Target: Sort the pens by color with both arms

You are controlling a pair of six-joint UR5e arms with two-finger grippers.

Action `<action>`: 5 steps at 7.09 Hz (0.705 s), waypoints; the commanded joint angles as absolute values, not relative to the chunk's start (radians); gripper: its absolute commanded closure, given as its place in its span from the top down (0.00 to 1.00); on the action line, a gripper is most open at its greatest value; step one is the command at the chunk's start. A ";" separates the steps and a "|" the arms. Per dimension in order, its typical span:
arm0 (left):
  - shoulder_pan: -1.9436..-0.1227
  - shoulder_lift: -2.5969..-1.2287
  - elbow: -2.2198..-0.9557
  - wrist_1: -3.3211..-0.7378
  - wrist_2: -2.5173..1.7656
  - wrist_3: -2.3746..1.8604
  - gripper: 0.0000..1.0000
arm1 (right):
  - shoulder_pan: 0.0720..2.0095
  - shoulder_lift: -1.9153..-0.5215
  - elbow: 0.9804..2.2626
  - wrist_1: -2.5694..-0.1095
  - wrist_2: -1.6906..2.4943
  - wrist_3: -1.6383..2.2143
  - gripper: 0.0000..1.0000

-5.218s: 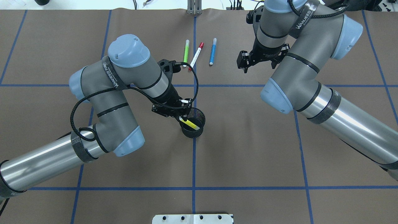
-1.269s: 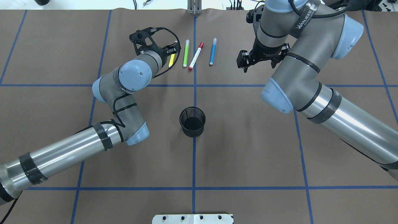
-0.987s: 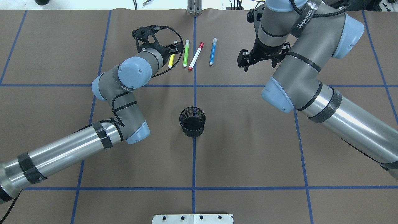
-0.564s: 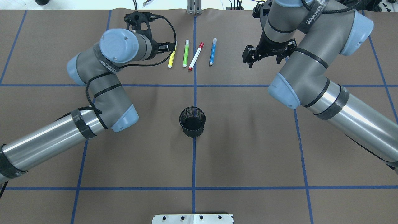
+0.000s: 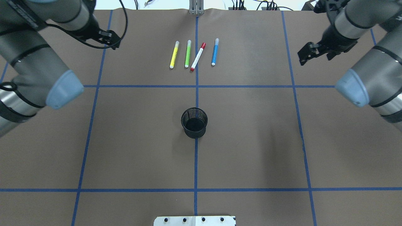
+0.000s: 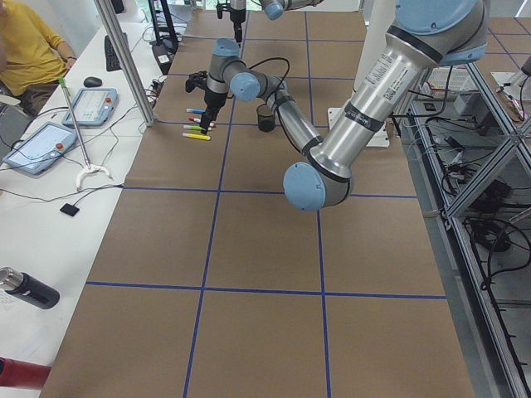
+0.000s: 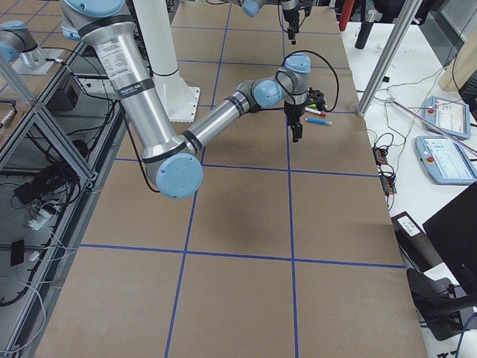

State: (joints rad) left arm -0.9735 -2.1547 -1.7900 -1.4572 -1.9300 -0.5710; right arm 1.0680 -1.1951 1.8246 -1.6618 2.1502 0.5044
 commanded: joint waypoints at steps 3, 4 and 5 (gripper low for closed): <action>-1.375 -1.909 -1.720 -1.411 -2.187 0.077 0.99 | 1.403 -1.497 1.841 -1.663 2.255 -0.043 0.99; -1.458 -1.893 -1.641 -1.413 -2.238 0.175 0.99 | 1.464 -1.556 1.839 -1.666 2.253 -0.095 0.99; -1.521 -1.872 -1.562 -1.414 -2.262 0.246 0.99 | 1.523 -1.604 1.820 -1.667 2.252 -0.088 0.99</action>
State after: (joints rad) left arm -1.4337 -1.8995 -1.6529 -1.4129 -2.2214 0.1393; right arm 1.4470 -1.5392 1.8354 -1.6651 2.2504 -0.0574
